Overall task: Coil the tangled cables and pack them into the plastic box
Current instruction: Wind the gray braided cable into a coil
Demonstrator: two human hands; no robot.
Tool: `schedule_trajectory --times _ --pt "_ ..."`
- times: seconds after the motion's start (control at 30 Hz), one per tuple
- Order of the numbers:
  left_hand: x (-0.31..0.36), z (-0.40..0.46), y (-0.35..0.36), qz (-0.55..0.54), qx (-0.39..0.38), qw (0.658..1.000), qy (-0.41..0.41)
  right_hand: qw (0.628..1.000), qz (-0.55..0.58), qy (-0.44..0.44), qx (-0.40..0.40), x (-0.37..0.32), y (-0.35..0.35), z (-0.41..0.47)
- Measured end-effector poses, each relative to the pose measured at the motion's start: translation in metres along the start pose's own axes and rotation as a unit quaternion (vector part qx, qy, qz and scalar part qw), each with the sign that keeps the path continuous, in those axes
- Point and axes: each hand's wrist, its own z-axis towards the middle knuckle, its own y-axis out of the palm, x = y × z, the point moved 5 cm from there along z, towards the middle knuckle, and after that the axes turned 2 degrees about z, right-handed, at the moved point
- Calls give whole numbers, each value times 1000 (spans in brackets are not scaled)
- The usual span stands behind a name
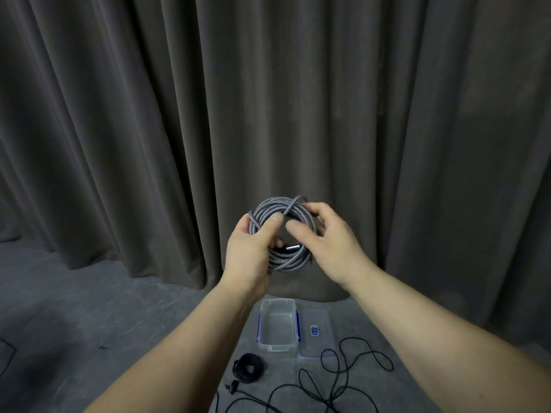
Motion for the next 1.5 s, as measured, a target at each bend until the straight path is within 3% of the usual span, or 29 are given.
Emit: schedule_trajectory --times 0.1,0.17,0.3,0.43,0.53,0.63,0.73,0.8,0.87,0.93,1.0,1.13,1.33,1.5 --pt "-7 0 -4 38 -15 999 -13 999 -27 17 11 -2 -8 7" --pt "-1 2 -11 167 -16 986 15 999 -43 13 0 -5 -11 10" --pt "21 8 -7 412 -94 903 79 992 -106 -7 -67 -10 -15 15" --pt "32 12 5 480 -165 858 82 964 -227 -34 -131 -16 -12 19" --pt "32 11 5 510 -175 835 110 963 -227 -52 -135 -17 -13 18" --pt "28 8 -2 453 -139 873 113 954 -268 -121 -59 -24 -19 15" --pt "21 6 -8 364 -89 922 99 904 -399 -148 44 -30 -22 9" --pt "18 6 -11 315 -70 943 84 906 -415 -78 20 -23 -21 10" --pt "19 6 -13 278 -54 956 69 939 -335 19 -74 -10 -19 12" --pt "22 7 -13 269 -50 960 62 961 -232 62 -135 -3 -14 11" --pt "25 8 -12 280 -55 956 67 974 -182 42 -128 -5 -14 13" --pt "29 7 -8 280 -45 956 71 976 -190 9 -106 -12 -10 16" --pt "38 13 -11 312 108 940 86 979 -180 -21 -94 -11 -6 10" --pt "36 21 -19 337 130 931 48 984 -130 -15 -122 -5 -14 11"
